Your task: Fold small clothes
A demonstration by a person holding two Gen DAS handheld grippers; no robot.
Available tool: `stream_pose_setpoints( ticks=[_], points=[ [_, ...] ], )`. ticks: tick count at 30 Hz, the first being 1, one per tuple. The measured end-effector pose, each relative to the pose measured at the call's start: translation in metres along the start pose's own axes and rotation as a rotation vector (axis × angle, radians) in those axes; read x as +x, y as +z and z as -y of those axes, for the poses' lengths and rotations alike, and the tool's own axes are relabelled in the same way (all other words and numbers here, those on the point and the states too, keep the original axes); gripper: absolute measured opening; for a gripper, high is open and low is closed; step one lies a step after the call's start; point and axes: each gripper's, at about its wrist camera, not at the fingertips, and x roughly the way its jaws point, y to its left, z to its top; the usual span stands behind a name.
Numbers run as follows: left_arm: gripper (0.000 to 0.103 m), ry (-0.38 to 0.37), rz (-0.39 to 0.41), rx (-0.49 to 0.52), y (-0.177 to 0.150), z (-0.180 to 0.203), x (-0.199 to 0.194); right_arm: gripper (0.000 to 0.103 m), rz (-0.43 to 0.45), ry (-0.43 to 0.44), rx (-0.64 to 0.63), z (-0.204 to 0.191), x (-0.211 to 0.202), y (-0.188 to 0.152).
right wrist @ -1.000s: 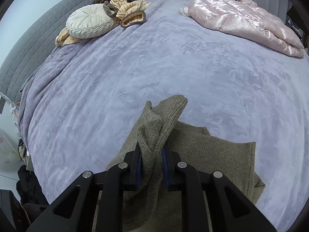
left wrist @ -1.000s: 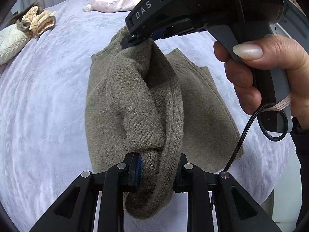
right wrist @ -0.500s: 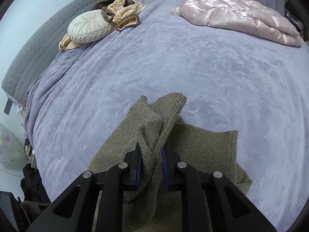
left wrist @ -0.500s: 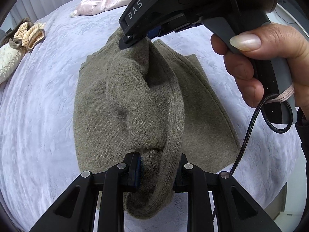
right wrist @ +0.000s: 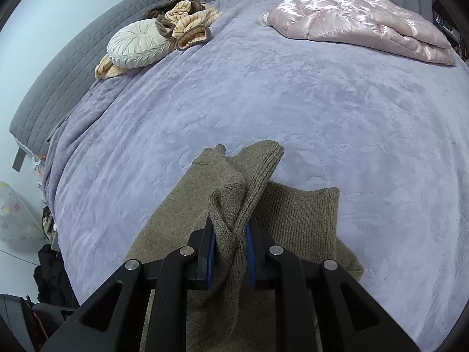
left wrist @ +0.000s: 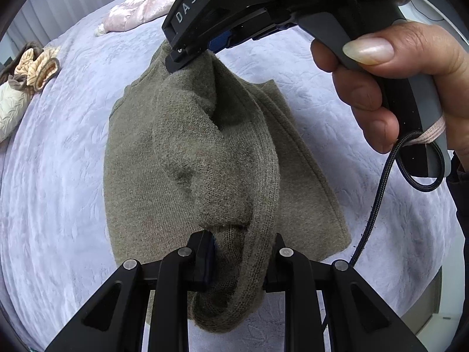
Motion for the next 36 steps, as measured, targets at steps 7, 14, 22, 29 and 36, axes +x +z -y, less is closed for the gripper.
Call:
stream_pose_setpoints(
  ticks=[7, 14, 22, 29, 36],
  points=[
    [0.024, 0.039, -0.017, 0.046, -0.006, 0.009, 0.009, 0.019, 0.016, 0.014, 0.01, 0.012, -0.009, -0.007],
    [0.024, 0.074, -0.027, 0.077, -0.009, 0.015, 0.018, 0.019, 0.005, 0.02, 0.065, 0.035, -0.001, -0.023],
    [0.101, -0.096, -0.042, -0.006, -0.011, -0.001, 0.029, 0.022, -0.031, -0.043, 0.094, 0.053, 0.017, -0.03],
    [0.101, -0.24, 0.007, -0.119, -0.023, -0.037, 0.008, 0.053, -0.008, -0.082, 0.172, 0.07, 0.003, -0.044],
    [0.101, -0.336, 0.092, -0.136, -0.043, -0.072, -0.032, 0.058, 0.03, -0.053, 0.249, 0.079, -0.026, -0.069]
  ],
)
